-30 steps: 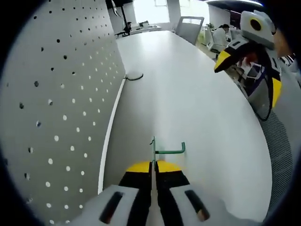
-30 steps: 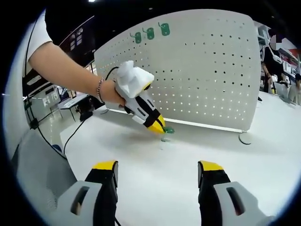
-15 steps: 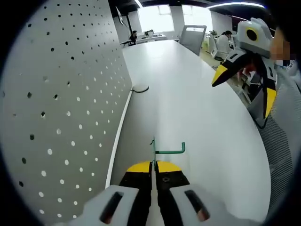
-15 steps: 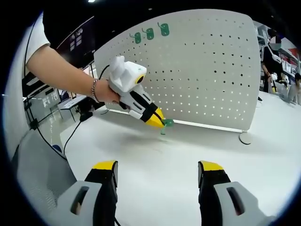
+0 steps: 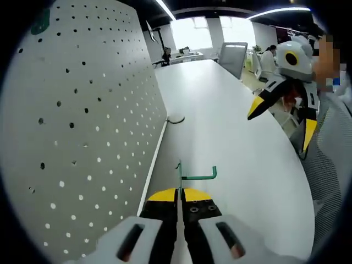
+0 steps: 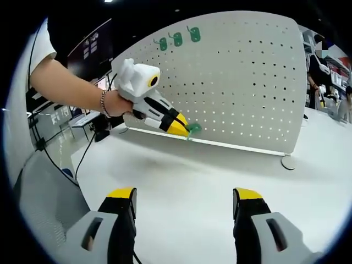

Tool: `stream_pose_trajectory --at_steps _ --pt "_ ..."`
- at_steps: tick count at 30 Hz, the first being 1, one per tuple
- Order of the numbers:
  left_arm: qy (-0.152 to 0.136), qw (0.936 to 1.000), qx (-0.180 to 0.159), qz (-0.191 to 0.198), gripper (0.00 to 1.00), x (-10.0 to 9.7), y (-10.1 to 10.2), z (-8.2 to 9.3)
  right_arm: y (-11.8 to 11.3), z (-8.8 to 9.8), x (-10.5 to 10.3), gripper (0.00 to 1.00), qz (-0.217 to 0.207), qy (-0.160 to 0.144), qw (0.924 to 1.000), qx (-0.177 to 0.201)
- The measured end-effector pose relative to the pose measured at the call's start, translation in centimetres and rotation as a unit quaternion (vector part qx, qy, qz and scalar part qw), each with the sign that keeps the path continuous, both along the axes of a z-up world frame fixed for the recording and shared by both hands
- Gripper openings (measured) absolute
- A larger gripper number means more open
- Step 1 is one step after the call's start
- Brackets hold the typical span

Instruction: Insert the hook assembly into the mounting plate slot until the hook locks in place.

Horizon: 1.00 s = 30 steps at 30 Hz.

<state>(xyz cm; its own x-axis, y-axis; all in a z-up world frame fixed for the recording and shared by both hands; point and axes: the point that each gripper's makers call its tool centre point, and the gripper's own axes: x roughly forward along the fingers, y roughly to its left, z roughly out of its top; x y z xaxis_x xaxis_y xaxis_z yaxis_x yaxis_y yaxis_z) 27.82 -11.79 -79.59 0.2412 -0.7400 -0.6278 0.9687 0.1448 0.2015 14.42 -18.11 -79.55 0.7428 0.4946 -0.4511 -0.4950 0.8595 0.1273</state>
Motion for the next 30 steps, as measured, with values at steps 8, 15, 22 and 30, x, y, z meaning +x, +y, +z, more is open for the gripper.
stream_pose_trajectory --at_steps 8,15,22,30 --pt "-0.017 0.9991 -0.035 0.018 0.01 -0.5 1.2 1.9 0.1 0.4 0.1 0.69 0.001 -0.008 1.0000 0.001" --pt "-0.018 0.9967 -0.065 0.046 0.01 -0.8 2.6 3.2 0.2 0.6 0.3 0.69 0.002 -0.015 0.9999 0.003" --pt "-0.022 0.9923 -0.097 0.073 0.01 -1.2 3.9 5.0 0.2 0.8 0.3 0.69 0.004 -0.018 0.9998 0.001" --pt "-0.037 0.9846 -0.135 0.105 0.02 -1.7 5.3 7.3 0.2 0.9 0.3 0.69 0.003 -0.018 0.9998 0.003"
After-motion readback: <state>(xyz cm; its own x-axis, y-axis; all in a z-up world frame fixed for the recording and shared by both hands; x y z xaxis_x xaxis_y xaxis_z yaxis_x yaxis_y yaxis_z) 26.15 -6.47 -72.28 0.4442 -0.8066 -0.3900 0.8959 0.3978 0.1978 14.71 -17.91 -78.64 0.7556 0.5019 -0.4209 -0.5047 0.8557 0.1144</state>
